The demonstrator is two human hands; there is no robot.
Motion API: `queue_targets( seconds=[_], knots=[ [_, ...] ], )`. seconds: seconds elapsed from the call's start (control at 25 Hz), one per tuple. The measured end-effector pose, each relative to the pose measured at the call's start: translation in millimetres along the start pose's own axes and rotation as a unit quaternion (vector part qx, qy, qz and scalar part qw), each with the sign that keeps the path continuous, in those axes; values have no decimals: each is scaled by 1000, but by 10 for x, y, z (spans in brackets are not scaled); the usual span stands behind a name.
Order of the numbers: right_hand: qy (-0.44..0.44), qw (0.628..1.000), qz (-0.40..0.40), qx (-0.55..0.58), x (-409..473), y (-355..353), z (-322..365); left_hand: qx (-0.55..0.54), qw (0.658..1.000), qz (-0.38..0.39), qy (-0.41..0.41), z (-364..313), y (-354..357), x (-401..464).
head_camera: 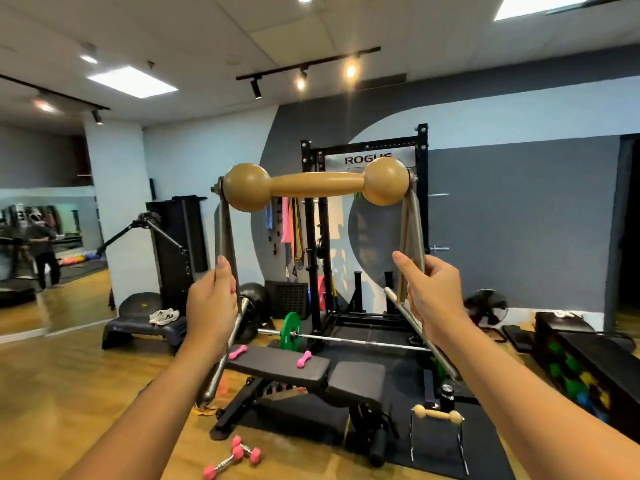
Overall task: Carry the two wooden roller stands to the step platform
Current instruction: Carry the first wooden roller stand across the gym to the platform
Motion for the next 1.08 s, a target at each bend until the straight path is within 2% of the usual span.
queue_targets(
  seconds=[0.2,0.36,0.64,0.88,0.96,1.08],
  knots=[
    [-5,999,26,34,776,413,-605,10,999,-53,-9,317,175,555],
    [-2,997,69,40,1286,930,-1100,64,995,-74,15,663,156,1024],
    [-17,991,101,83,2069,2025,-2121,35,995,-86,23,1637,102,1966],
    [-6,990,121,76,2643,3019,-2965,44,994,-95,15,2328,-114,2779],
    [4,987,131,93,2837,3337,-3229,48,992,-112,12,2524,-203,2977],
    [32,972,193,127,3032,3933,-3516,72,984,-163,10,2718,-401,3223]
  ],
)
Point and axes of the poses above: each hand's wrist, its own x-axis towards the middle knuckle, its own y-axis out of the palm, z = x × y, the point moved 7 cm from there along x, towards the middle knuckle, and after that the axes turned 1 degree about y, right-handed, at the moved point
